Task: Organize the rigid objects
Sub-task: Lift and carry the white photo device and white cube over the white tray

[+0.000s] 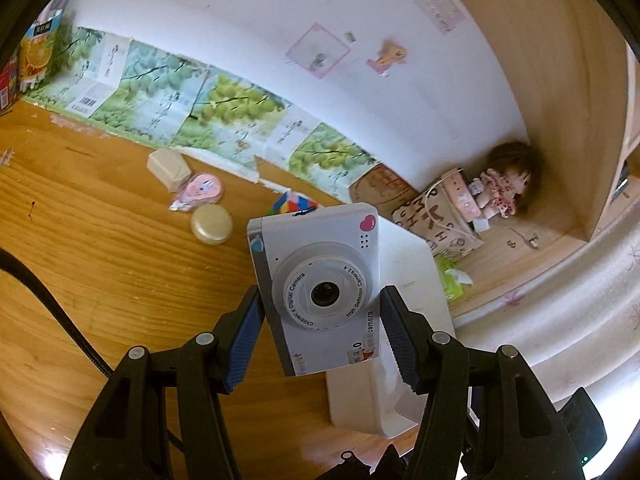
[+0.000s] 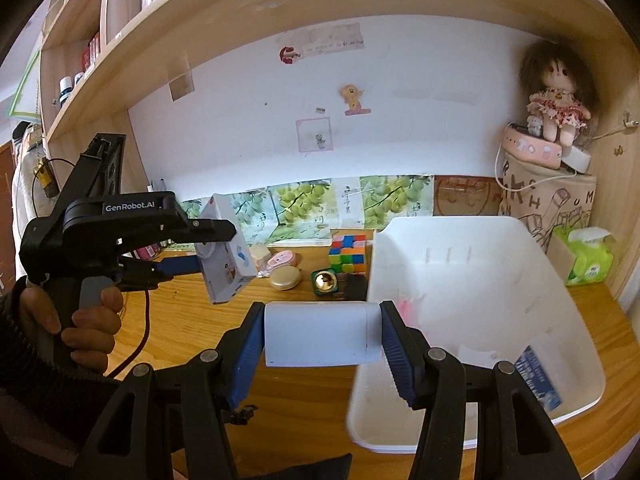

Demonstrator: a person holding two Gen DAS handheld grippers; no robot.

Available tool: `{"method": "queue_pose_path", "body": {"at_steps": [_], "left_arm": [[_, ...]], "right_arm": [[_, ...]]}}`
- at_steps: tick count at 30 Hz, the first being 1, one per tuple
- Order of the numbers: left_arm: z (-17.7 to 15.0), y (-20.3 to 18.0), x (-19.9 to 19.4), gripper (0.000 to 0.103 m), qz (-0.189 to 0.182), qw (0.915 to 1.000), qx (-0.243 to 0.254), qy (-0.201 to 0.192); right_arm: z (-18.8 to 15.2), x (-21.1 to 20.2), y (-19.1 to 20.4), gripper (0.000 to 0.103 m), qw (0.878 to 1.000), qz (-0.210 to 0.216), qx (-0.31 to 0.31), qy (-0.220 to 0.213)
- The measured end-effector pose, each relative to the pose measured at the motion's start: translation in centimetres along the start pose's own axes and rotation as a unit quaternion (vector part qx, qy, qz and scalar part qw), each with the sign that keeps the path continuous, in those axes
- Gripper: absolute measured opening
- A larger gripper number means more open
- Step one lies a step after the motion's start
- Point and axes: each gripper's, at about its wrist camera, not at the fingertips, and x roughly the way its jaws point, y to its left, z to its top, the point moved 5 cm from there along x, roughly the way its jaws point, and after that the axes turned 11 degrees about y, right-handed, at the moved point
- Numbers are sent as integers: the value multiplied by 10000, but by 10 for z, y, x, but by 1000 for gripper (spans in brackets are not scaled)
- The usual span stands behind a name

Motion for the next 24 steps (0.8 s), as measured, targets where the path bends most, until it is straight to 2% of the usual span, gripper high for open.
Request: {"method": "queue_pose_path", "body": {"at_steps": [10,24], "left_arm": [[-3,-54,9,62,-30,9978,509,-435],[-6,-112,48,62,235,9933,948,-610]], "right_arm": [[1,0,-39,57,9997,53,-217,122],[2,18,-82,57,9939,207,-859,660]]}}
